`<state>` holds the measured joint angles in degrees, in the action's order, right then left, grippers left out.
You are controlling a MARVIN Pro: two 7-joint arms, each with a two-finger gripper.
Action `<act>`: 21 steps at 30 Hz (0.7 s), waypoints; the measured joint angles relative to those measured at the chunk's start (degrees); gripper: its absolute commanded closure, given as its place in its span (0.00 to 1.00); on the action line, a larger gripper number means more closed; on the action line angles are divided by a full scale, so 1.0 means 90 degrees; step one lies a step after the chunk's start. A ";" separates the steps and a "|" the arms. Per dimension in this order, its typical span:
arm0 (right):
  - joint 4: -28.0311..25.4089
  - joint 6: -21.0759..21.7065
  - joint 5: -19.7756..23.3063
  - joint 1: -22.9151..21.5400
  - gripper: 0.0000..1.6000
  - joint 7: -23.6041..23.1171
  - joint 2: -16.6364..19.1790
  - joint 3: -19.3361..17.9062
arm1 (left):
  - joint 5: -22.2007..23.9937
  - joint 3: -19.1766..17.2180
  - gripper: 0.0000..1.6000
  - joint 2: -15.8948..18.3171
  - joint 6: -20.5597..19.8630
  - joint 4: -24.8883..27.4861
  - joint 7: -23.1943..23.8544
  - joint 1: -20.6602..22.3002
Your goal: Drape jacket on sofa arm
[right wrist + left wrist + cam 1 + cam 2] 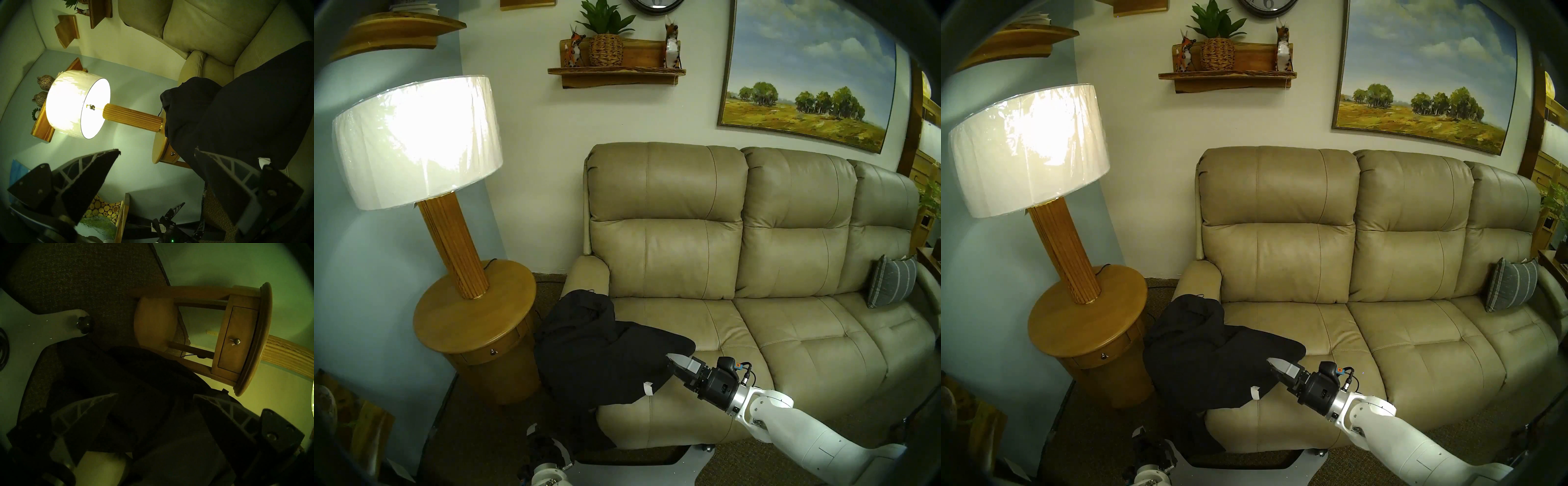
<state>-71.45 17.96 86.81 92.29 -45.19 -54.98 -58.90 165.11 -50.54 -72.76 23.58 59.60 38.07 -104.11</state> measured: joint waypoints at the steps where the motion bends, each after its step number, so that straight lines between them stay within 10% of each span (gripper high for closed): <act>1: 0.0000 -0.0001 0.0000 0.0000 0.00 0.0000 -0.0001 -0.0001 | 0.0000 0.0016 0.00 0.0000 -0.0079 -0.0040 -0.0085 0.0012; 21: 0.0002 -0.0008 -0.0001 0.0000 0.00 0.0000 -0.0014 -0.0017 | -0.0002 -0.0092 0.00 -0.0427 -0.1562 -0.0934 -0.1411 0.0531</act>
<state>-71.44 17.90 86.80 92.29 -45.18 -55.11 -59.06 165.09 -51.37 -76.60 9.52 51.20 25.37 -99.33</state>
